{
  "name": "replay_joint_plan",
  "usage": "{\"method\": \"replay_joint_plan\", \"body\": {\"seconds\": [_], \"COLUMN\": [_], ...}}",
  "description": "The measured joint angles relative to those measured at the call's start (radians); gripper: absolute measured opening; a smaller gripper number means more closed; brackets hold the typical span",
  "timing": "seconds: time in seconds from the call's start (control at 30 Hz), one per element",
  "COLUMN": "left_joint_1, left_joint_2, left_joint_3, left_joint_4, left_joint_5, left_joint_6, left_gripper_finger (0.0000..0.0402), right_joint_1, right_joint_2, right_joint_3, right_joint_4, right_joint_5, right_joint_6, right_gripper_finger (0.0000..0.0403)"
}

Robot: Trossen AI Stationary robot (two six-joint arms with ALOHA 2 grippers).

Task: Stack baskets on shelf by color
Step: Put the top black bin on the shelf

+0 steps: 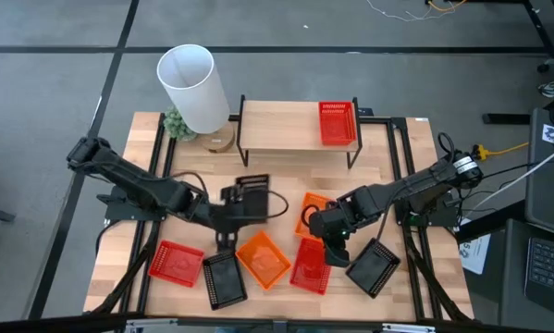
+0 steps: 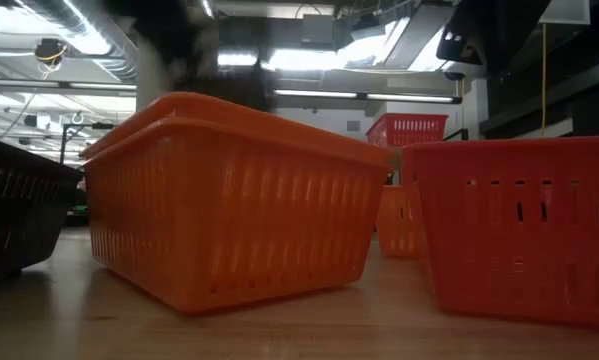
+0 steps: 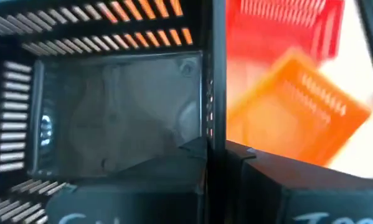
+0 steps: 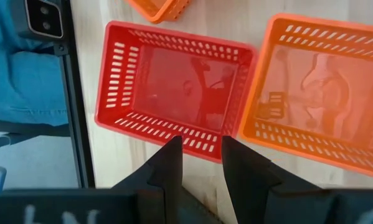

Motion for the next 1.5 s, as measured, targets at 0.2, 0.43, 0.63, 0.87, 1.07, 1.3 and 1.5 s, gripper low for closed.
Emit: {"method": "replay_joint_plan", "body": {"seconds": [0.2,0.43,0.63,0.87,1.07,1.3,1.5], "left_joint_1": [0.178,0.578,0.827,0.879,0.878,0.873,0.864], "left_joint_2": [0.001,0.012,0.047,0.132,0.200,0.206,0.206], "left_joint_3": [0.157,0.243,0.243,0.242,0.241,0.241,0.241], "left_joint_4": [-0.038,-0.101,-0.164,-0.165,-0.158,-0.162,-0.166], "left_joint_5": [-0.016,0.173,0.390,0.463,0.408,0.395,0.397], "left_joint_6": [0.309,0.564,0.600,0.602,0.604,0.652,0.655], "left_gripper_finger": [0.0000,0.0000,0.0000,0.0000,0.0000,0.0007,0.0043], "right_joint_1": [0.020,0.041,0.067,0.077,0.077,0.077,0.077], "right_joint_2": [0.000,0.000,0.000,0.000,0.000,0.000,0.000], "right_joint_3": [0.000,0.000,0.000,0.000,0.000,0.000,0.000], "right_joint_4": [0.000,0.000,0.000,0.001,0.002,0.002,0.002], "right_joint_5": [0.000,0.002,0.026,0.026,0.034,0.034,0.034], "right_joint_6": [0.000,-0.002,-0.004,-0.005,0.000,0.047,0.049], "right_gripper_finger": [0.0110,0.0110,0.0110,0.0110,0.0110,0.0110,0.0110]}}
